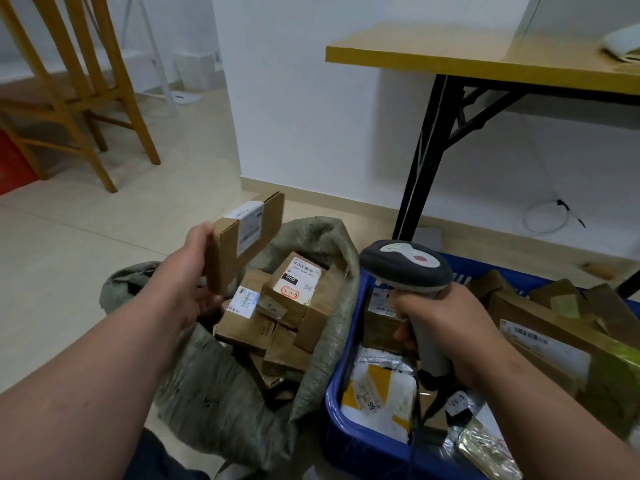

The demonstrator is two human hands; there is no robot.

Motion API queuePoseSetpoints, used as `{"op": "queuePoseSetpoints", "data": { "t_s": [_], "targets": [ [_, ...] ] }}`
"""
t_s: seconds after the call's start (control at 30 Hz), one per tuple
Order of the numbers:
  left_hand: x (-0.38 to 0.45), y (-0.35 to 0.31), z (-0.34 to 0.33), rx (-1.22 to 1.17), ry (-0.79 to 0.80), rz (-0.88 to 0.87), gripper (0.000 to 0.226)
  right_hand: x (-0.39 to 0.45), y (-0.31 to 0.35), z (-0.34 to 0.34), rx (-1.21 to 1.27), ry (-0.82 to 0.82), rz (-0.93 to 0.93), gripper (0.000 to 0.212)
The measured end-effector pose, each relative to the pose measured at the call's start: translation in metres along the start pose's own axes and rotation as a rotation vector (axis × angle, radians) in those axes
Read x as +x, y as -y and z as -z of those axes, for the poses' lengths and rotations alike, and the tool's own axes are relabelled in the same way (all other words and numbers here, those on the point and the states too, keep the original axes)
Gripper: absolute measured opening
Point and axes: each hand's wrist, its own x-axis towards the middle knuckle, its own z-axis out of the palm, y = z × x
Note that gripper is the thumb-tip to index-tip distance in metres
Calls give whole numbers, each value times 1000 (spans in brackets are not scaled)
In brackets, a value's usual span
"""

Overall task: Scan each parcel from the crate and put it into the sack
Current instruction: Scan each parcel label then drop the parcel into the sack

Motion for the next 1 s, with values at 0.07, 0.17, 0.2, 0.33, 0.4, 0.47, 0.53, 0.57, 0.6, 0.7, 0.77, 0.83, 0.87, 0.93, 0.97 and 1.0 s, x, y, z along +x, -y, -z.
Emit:
{"op": "queuePoseSetpoints", "data": {
  "t_s": [0.07,0.17,0.2,0.33,0.4,0.47,0.53,0.57,0.6,0.7,0.77,0.83,0.87,0.93,0.97,1.0],
  "targets": [
    [4,5,12,55,-78,-41,66,3,0,-7,-1,9,-6,8],
    [11,13,23,214,-126,-97,46,8,-2,-17,-26,25,7,7],
    [12,16,25,269,-133,-111,44,10,-3,-20,-43,33,15,6],
    [16,23,24,528,-155,-185,60,18,-9,-29,-105,53,32,8],
    [20,23,18,680,-160,-193,70,22,-11,-32,-120,57,28,10],
    [27,29,12,886,-59,-128,78,25,-13,-34,-131,55,28,12],
    [31,38,7,1073,72,-53,62,28,-15,-34,-128,44,23,13],
    [32,42,7,1094,108,-24,55,29,-15,-34,-126,39,20,13],
    [34,44,7,1087,134,-15,51,30,-16,-33,-129,37,20,13],
    [40,43,8,1003,151,-79,44,30,-16,-30,-128,37,18,10],
    [41,39,7,981,147,-138,46,29,-17,-26,-114,23,5,9],
    [39,38,6,944,143,-185,45,26,-19,-21,-112,9,-11,11],
    [37,38,4,920,147,-203,44,24,-20,-18,-111,4,-18,12],
    [32,37,-4,892,156,-245,42,20,-21,-10,-100,-15,-28,13],
    [28,36,-9,889,160,-272,41,19,-22,-5,-91,-32,-33,12],
    [24,35,-16,883,159,-303,39,18,-23,0,-80,-52,-40,12]
  ]
}}
